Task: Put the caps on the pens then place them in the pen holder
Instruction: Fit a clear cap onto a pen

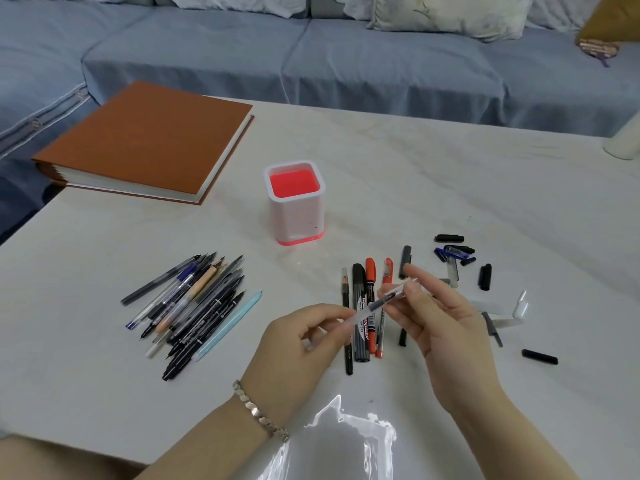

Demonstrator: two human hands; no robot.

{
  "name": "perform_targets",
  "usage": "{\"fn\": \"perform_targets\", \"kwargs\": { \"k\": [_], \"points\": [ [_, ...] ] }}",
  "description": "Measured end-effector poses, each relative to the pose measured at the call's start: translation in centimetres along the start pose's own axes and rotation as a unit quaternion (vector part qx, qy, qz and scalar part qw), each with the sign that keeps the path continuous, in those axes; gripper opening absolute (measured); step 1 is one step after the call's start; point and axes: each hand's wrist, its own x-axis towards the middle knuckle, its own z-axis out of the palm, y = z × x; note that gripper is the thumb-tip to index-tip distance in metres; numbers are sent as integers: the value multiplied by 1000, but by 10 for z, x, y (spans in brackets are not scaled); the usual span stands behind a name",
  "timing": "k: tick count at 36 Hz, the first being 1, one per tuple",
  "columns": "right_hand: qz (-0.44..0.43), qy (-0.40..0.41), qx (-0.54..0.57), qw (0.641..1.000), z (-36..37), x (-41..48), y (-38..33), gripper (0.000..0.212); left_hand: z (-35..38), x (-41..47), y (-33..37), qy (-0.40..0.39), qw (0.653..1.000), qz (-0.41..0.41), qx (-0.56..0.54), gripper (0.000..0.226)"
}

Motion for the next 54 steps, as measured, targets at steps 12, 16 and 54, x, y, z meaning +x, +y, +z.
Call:
{"fn": "perform_targets", "kwargs": {
  "k": [12, 16, 54],
  "points": [
    [0, -12, 14, 1000, 0, -2, -3, 21, -1, -1, 1, 5, 999, 24, 41, 34],
    [15, -17, 25, 999, -1, -2, -4, 20, -1, -2, 2, 9, 998, 33, 52, 31],
    [-27, -49, -7, 998, 13, -13, 5, 19, 2, -2, 5, -16, 993, -65, -100, 29]
  ]
}}
